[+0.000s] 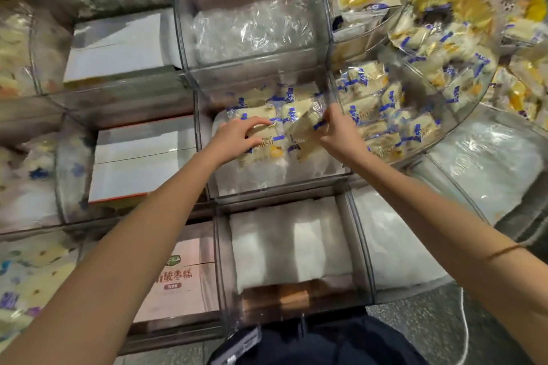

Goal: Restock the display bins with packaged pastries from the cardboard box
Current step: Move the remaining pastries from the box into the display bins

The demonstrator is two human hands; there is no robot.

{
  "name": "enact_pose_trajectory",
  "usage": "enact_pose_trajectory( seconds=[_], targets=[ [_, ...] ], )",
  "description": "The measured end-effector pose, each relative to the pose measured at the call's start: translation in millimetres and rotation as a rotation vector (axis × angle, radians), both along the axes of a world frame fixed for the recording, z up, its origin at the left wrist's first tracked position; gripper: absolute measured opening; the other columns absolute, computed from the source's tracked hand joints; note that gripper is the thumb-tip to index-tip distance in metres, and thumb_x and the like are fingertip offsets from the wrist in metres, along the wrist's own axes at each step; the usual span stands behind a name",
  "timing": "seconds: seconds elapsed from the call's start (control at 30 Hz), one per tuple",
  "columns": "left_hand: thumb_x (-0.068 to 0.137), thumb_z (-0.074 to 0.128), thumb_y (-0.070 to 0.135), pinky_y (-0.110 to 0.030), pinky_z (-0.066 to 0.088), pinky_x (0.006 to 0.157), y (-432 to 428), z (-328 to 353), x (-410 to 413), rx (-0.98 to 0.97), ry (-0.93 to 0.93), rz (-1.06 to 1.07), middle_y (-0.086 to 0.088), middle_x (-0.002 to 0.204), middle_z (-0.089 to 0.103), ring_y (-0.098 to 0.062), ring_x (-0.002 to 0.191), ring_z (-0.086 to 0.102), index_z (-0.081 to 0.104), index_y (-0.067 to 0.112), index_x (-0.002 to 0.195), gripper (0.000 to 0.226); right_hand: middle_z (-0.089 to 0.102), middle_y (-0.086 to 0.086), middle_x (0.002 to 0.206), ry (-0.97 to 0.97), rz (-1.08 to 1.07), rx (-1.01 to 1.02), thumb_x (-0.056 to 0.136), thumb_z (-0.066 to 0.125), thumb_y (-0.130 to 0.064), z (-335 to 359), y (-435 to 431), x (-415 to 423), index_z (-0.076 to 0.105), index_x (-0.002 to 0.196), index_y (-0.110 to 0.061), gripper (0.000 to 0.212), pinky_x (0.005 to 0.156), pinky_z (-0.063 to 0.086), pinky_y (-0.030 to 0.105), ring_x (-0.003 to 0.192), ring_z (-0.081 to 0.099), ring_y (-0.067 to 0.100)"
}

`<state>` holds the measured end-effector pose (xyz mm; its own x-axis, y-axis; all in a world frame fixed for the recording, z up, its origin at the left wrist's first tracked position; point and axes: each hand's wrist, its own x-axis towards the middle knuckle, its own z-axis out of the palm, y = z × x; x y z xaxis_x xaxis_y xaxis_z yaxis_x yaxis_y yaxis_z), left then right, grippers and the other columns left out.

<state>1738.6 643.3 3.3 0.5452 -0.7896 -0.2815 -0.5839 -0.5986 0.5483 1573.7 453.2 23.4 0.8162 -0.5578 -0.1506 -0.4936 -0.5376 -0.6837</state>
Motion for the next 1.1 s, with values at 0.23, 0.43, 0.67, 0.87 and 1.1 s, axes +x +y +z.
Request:
enact_pose_trajectory(
  seconds=[0.23, 0.43, 0.67, 0.87, 1.1],
  targets=[
    [0.093, 0.061, 0.027, -0.051, 0.033, 0.107, -6, -3, 15, -0.056, -0.152, -0.01, 0.006, 0.132, 0.061, -0.019, 0.117, 0.055, 0.056, 0.038, 0.132, 0.04, 0.057, 0.002, 0.11, 0.015, 0.018, 0.142, 0.089, 0.071, -0.021, 11, -17, 17, 0.049, 0.123, -0.007, 0.043, 0.065, 0.055, 0.022, 0.08, 0.061, 0.01],
    [0.095, 0.059, 0.026, -0.048, 0.035, 0.104, 4, -19, 20, -0.081, -0.146, 0.002, -0.002, 0.122, 0.06, -0.023, 0.114, 0.052, 0.053, 0.033, 0.136, 0.042, 0.061, 0.017, 0.12, -0.051, -0.054, 0.314, 0.088, 0.071, -0.019, -2, -16, 15, 0.035, 0.138, -0.011, 0.062, 0.092, 0.053, 0.042, 0.101, 0.064, 0.026],
    [0.095, 0.059, 0.021, -0.042, 0.033, 0.102, 4, -27, 7, -0.116, -0.178, -0.031, -0.004, 0.114, 0.051, -0.022, 0.113, 0.046, 0.051, 0.024, 0.14, 0.046, 0.041, 0.017, 0.124, 0.116, 0.15, -0.211, 0.088, 0.065, -0.005, -20, 2, 19, 0.041, 0.133, -0.004, 0.051, 0.088, 0.052, 0.044, 0.091, 0.057, 0.03],
    [0.093, 0.064, 0.031, -0.044, 0.032, 0.108, -4, -27, -6, -0.08, -0.167, -0.09, -0.005, 0.123, 0.05, -0.023, 0.119, 0.043, 0.047, 0.021, 0.144, 0.055, 0.034, 0.024, 0.142, 0.265, 0.337, -0.526, 0.087, 0.049, -0.004, -14, 4, 20, 0.049, 0.124, -0.001, 0.037, 0.108, 0.036, 0.044, 0.129, 0.035, 0.04],
    [0.094, 0.062, 0.026, -0.04, 0.027, 0.109, -16, -22, -24, -0.079, -0.211, -0.012, -0.007, 0.127, 0.048, -0.024, 0.124, 0.04, 0.048, 0.021, 0.142, 0.05, 0.028, 0.018, 0.154, 0.305, 0.519, -0.454, 0.092, 0.06, -0.043, -16, 4, 7, 0.028, 0.151, -0.022, 0.07, 0.116, 0.025, 0.05, 0.144, 0.021, 0.034]
  ],
)
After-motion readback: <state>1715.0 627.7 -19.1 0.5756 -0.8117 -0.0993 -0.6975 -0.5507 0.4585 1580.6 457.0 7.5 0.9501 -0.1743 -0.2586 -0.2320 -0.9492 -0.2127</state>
